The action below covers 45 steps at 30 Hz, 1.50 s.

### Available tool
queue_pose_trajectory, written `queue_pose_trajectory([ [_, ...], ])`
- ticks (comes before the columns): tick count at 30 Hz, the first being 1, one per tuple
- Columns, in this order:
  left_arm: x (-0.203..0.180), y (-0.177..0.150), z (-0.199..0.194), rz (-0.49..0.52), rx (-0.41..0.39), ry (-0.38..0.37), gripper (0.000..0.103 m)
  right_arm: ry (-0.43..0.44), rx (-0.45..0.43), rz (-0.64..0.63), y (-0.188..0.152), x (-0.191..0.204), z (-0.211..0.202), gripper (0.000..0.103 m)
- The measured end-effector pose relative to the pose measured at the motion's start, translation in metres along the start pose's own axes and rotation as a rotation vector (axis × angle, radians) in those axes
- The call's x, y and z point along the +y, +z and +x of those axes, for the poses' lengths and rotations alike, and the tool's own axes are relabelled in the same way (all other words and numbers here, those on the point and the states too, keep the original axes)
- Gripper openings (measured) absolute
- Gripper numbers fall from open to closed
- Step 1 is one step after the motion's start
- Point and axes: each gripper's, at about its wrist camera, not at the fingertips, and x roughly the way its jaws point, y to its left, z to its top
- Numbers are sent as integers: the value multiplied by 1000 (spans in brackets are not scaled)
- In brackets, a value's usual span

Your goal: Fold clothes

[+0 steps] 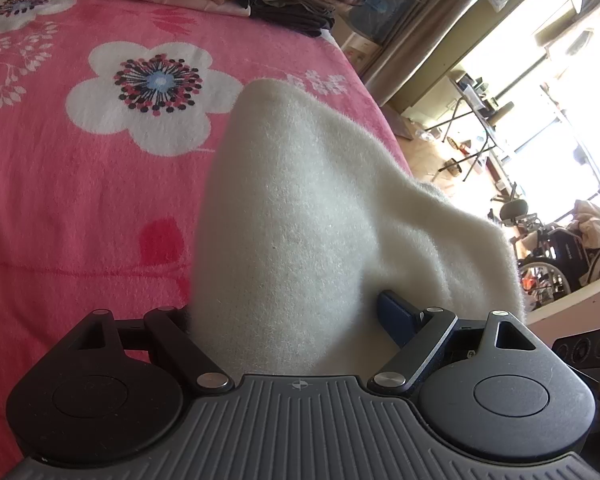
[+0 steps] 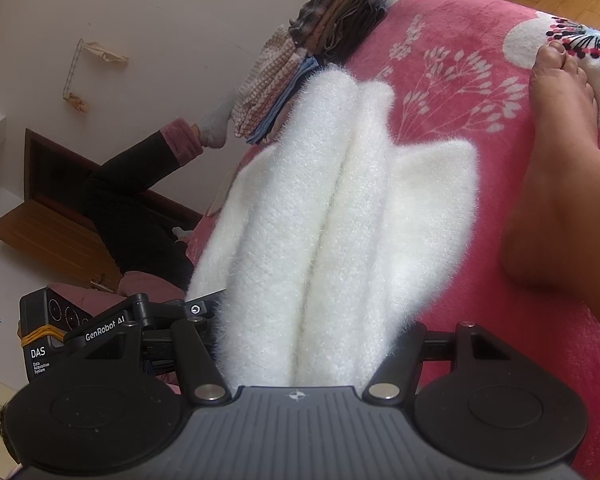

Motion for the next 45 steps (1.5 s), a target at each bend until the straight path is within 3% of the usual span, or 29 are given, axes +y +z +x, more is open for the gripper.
queue_pose_trajectory([
  [10, -6, 11, -10, 19, -39, -26, 84, 0, -25, -30, 5, 14, -5, 65],
  [22, -41, 46, -73, 97, -165, -120, 84, 8, -178, -118, 24, 92, -49, 65],
  [29, -43, 53, -91, 124, -196, -138, 84, 16, -214, -148, 25, 126, -61, 65],
  [36, -31, 82, -90, 114, -199, -107, 84, 21, -183, -148, 45, 137, -38, 65],
  [45, -26, 170, -60, 107, -157, 17, 84, 98, -26, -172, 131, 137, 42, 65],
])
